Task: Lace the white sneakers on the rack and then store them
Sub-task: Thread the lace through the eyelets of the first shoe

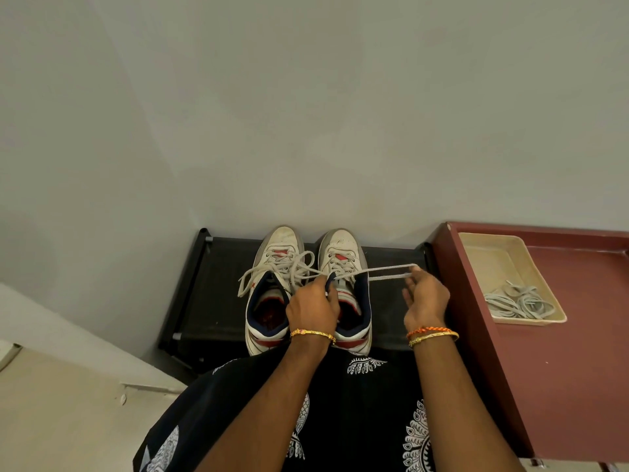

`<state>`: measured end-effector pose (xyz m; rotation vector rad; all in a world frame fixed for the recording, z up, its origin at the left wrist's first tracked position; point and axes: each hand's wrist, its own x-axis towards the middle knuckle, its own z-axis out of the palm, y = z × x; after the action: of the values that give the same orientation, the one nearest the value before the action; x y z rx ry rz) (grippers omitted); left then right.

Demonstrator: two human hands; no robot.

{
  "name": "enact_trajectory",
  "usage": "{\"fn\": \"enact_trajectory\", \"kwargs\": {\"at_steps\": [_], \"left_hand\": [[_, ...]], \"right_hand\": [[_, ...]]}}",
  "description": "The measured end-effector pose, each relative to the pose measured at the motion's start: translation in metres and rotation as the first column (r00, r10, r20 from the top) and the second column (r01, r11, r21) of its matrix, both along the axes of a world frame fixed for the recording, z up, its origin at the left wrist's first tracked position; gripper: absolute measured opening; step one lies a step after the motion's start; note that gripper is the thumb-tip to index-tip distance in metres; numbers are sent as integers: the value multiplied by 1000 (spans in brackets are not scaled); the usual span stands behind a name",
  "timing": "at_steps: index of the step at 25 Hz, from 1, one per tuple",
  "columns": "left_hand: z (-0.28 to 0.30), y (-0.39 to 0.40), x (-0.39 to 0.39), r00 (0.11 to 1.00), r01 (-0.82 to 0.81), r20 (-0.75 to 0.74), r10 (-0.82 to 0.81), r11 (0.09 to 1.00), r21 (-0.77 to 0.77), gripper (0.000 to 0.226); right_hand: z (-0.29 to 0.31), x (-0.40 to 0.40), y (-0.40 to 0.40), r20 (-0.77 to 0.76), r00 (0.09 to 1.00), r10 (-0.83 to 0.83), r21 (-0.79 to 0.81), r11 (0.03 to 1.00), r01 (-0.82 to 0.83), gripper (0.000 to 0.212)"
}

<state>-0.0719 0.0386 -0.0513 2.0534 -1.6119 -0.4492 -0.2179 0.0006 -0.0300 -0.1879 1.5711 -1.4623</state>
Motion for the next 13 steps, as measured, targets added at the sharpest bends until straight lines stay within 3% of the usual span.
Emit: {"fn": "enact_trajectory", "kwargs": {"at_steps": [1, 2, 3, 4, 5, 6, 8, 10, 11, 13], "left_hand": [[1, 0, 1, 1000, 1, 7, -1, 1000, 6, 32], [1, 0, 1, 1000, 1, 8, -1, 1000, 13, 32], [1, 1, 1, 1000, 1, 7, -2, 1000, 17, 32], [2, 1, 1, 1000, 3, 4, -3, 1000, 19, 32], [3, 1, 1, 1000, 7, 1, -7, 1000, 19, 32], [4, 1, 1, 1000, 12, -2, -12, 1000, 20, 32], [4, 1, 1, 1000, 24, -5, -24, 999, 27, 31], [4, 2, 2, 1000, 27, -3, -27, 999, 36, 32], [4, 1, 2, 1000, 22, -1, -22, 999, 38, 32], [4, 1, 2, 1000, 14, 6, -15, 999, 35, 32]], "right_hand": [[-2, 2, -1, 70, 997, 23, 27, 999, -24, 10], [-4, 5, 0, 38, 998, 53, 13, 998, -54, 10], [-6, 7, 0, -146, 984, 104, -8, 994, -106, 14], [-6, 11, 2, -438, 885, 157, -25, 982, -186, 26], [-5, 13, 4, -707, 678, 203, -15, 953, -302, 37], [-5, 16, 5, -867, 440, 236, 35, 908, -417, 43], [-4, 26, 7, -939, 76, 336, 229, 773, -591, 36], [-9, 39, 9, -895, -155, 418, 414, 652, -635, 23], [-13, 43, 8, -884, -193, 426, 443, 634, -634, 20], [-18, 44, 8, -904, -156, 398, 401, 661, -634, 16]]}}
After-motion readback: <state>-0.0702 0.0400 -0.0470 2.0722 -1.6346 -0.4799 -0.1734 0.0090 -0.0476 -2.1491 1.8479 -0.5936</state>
